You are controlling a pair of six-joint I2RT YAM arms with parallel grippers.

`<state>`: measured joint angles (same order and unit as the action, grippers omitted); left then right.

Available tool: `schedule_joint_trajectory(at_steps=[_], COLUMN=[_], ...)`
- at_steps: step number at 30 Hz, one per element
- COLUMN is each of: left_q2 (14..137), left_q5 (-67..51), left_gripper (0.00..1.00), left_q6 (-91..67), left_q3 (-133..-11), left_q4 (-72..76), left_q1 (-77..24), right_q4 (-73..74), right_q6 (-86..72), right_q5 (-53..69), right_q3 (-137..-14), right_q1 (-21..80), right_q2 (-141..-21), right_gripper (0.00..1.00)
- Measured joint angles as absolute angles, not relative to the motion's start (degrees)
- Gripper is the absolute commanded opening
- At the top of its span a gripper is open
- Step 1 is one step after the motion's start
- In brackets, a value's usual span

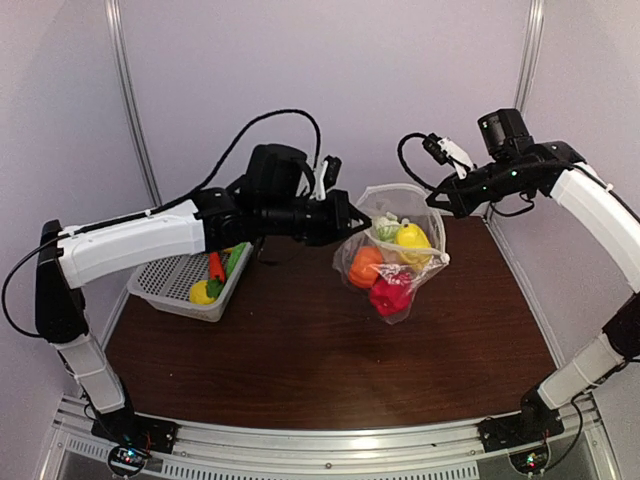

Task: Place the food in the zip-top bag and seal the zipper
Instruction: Adjust the zipper food storage bag at the center of the board.

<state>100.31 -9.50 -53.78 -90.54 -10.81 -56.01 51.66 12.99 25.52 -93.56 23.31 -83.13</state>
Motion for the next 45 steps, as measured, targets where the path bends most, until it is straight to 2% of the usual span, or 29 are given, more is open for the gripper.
schedule_joint_trajectory(at_steps=[4, 7, 11, 13, 17, 20, 23, 26, 29, 31, 33, 36, 41, 45], left_q2=[96.4, 98.3, 110.5, 114.6, 118.8, 121.0, 121.6, 121.1, 122.7, 124.2, 123.6, 120.8, 121.6, 116.4], left_q5=[-11.3, -14.7, -15.8, -15.6, -20.2, -17.1, -21.5, -21.4, -25.9, -24.4, -22.9, -26.4, -24.8, -22.1], left_gripper=[0.00, 0.00, 0.00, 0.00, 0.00, 0.00, 0.00, 0.00, 0.00, 0.00, 0.00, 0.00, 0.00, 0.00], left_q6=[-50.9, -50.2, -46.9, -44.9, -45.1, -43.3, -44.8, -45.3, -47.7, -46.8, -46.2, -47.9, -46.7, -45.5], left_q3=[-96.0, -100.4, -114.8, -117.8, -118.5, -119.9, -119.3, -116.2, -116.7, -119.9, -119.5, -111.2, -110.1, -110.6], left_q4=[-16.0, -18.3, -25.7, -27.7, -30.4, -31.8, -30.7, -27.3, -27.7, -30.1, -30.2, -25.5, -30.9, -29.8], left_q1=[-53.5, -51.9, -53.6, -54.8, -54.7, -54.1, -53.1, -52.6, -52.3, -52.6, -53.1, -52.4, -50.1, -51.4], right_q4=[55.8, 59.7, 61.5, 61.5, 63.1, 61.0, 62.0, 57.6, 63.4, 62.3, 57.7, 55.2, 60.5, 56.4], right_q6=[14.7, 15.6, 15.3, 14.7, 15.1, 14.9, 15.2, 15.3, 16.6, 16.3, 15.4, 15.1, 15.9, 14.8], right_q5=[20.6, 21.0, 21.5, 22.1, 20.9, 20.2, 20.1, 16.3, 17.3, 19.4, 19.4, 17.9, 21.0, 19.9], right_q3=[-99.2, -101.2, -104.2, -103.9, -103.7, -103.6, -103.4, -97.6, -101.3, -102.8, -97.6, -88.4, -101.8, -99.8], right_q1=[22.8, 23.2, 24.5, 25.3, 26.3, 26.4, 26.4, 26.5, 26.5, 26.5, 26.6, 26.7, 26.7, 26.7], right_q2=[-83.4, -84.5, -87.5, -87.7, -86.6, -86.7, -86.7, -85.2, -91.2, -94.2, -91.7, -85.5, -93.0, -86.5], right_gripper=[0.00, 0.00, 0.00, 0.00, 0.00, 0.00, 0.00, 0.00, 0.00, 0.00, 0.00, 0.00, 0.00, 0.00])
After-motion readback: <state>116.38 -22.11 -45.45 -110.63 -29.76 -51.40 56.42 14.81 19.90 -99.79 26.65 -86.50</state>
